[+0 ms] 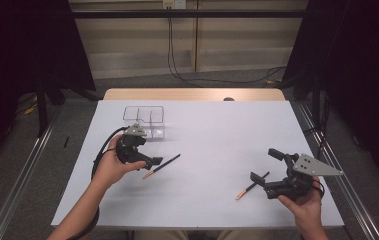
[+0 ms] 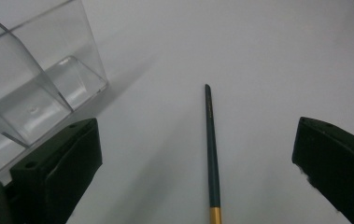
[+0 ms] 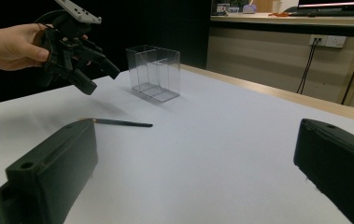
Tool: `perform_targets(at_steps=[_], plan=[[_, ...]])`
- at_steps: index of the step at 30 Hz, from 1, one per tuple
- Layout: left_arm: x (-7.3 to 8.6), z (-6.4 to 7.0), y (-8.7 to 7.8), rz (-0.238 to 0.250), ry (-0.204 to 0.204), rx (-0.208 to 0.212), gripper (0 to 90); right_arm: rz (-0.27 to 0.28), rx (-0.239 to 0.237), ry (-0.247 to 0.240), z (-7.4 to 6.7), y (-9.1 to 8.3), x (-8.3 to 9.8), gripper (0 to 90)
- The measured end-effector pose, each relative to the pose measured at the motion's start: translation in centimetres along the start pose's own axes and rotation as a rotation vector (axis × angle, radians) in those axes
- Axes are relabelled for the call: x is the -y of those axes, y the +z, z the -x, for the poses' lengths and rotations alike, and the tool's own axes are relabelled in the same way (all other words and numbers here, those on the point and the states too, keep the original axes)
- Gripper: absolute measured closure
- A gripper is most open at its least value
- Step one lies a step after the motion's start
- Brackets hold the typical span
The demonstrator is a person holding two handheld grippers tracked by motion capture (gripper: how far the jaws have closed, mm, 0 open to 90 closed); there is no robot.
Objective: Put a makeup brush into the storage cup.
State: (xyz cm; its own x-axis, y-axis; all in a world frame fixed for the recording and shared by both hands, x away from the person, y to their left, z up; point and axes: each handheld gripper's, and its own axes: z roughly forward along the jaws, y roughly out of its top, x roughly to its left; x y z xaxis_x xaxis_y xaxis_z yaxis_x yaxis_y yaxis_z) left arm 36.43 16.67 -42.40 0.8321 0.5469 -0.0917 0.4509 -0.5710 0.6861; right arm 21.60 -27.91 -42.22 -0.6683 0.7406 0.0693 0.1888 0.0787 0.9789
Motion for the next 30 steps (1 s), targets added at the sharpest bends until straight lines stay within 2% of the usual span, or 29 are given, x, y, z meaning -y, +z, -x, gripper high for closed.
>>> perform_targets(at_steps=[4, 6, 9, 10, 13, 16, 22, 24, 26, 27, 30], plan=[[-0.3, -0.1, 0.2, -0.073, 0.014, 0.013, 1.5, -0.001, 0.000, -0.002, 0.0, 0.0, 0.0, 0.0], [-0.4, 0.0, 0.4, -0.108, 0.007, 0.021, 1.5, -0.001, 0.001, 0.000, 0.0, 0.0, 0.0, 0.0], [-0.6, 0.0, 0.8, -0.170, 0.028, 0.023, 2.1, -0.006, -0.003, 0.001, 0.0, 0.0, 0.0, 0.0], [-0.6, 0.1, 0.9, -0.173, 0.028, 0.020, 2.8, -0.010, -0.005, -0.001, 0.0, 0.0, 0.1, 0.0], [-0.8, 0.1, 1.3, -0.239, 0.056, 0.035, 3.6, -0.014, -0.006, -0.003, 0.0, 0.1, 0.1, 0.0], [-1.0, 0.1, 1.5, -0.275, 0.042, 0.042, 3.6, -0.012, -0.009, -0.004, 0.0, 0.1, 0.1, 0.0], [-1.3, -0.1, 2.1, -0.388, 0.022, 0.070, 3.6, -0.014, -0.011, -0.003, 0.0, 0.1, 0.1, 0.0], [-1.3, -0.1, 2.2, -0.407, 0.002, 0.076, 3.8, -0.016, -0.009, -0.003, 0.0, 0.1, 0.1, 0.0], [-1.4, -0.1, 2.3, -0.428, -0.002, 0.082, 4.8, -0.017, -0.007, -0.004, 0.0, 0.0, 0.1, 0.0], [-1.4, -0.1, 2.3, -0.441, 0.009, 0.076, 5.2, -0.018, -0.008, -0.005, 0.0, 0.1, 0.1, 0.0], [-1.6, 0.1, 2.4, -0.449, 0.003, 0.076, 6.8, -0.022, -0.011, -0.004, 0.0, 0.1, 0.2, 0.0]])
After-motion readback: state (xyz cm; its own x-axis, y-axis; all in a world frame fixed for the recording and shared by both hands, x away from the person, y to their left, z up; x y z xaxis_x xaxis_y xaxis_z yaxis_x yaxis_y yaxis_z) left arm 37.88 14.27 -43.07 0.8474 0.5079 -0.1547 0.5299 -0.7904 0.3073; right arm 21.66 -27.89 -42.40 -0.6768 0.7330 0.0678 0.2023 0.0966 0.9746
